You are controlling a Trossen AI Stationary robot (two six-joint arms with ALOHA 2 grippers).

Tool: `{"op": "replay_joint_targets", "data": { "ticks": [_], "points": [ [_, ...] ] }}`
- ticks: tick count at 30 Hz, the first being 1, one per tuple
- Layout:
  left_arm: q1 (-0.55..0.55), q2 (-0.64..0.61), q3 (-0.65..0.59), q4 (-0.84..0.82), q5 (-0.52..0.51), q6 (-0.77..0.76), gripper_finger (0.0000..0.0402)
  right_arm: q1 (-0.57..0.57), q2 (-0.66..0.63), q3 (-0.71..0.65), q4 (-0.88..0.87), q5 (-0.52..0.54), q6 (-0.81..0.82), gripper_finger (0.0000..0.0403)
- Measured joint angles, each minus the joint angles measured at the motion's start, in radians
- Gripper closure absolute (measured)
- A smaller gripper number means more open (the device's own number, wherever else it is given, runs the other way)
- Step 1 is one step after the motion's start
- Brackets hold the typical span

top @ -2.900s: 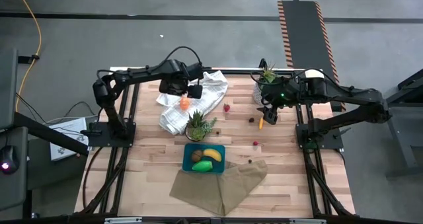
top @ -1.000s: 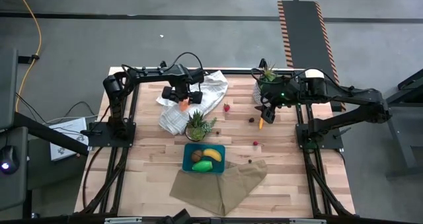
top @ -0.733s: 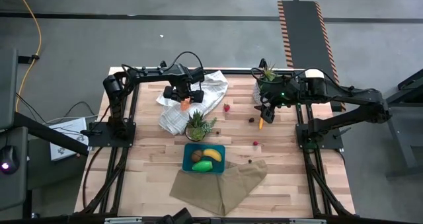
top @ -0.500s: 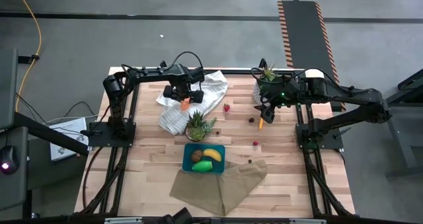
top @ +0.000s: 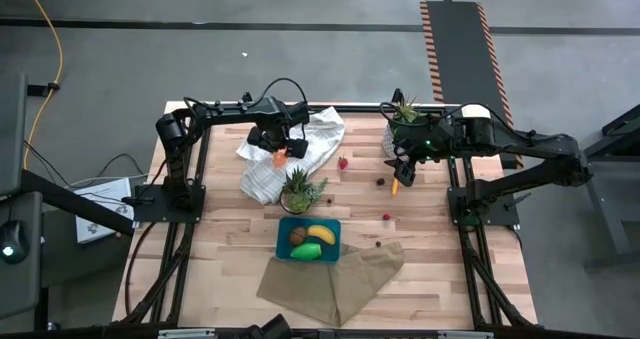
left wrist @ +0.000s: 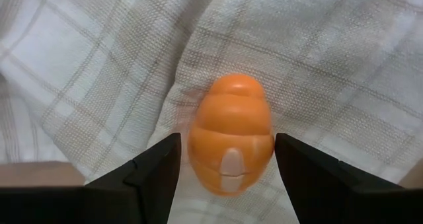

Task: Pick and placing Produce into tupperware
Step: Put the pumpkin into the blue bin

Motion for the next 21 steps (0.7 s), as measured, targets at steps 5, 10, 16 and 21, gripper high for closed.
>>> {"op": "replay_joint_targets", "data": {
  "ticks": [5,10,16,21],
  "points": [
    [0.0,0.0,0.0,-0.001,0.011,0.065,0.0169,0.0,0.0,0.0,0.0,0.0,0.014,0.0117],
    [0.0,0.0,0.0,0.0,0.017,0.125,0.0169,0.0,0.0,0.0,0.0,0.0,0.015,0.0117],
    [0.0,0.0,0.0,0.001,0.024,0.159,0.0169,0.0,0.0,0.0,0.0,0.0,0.014,0.0117],
    [0.0,0.0,0.001,0.001,0.027,0.194,0.0169,0.0,0.0,0.0,0.0,0.0,0.014,0.0117]
  ]
}}
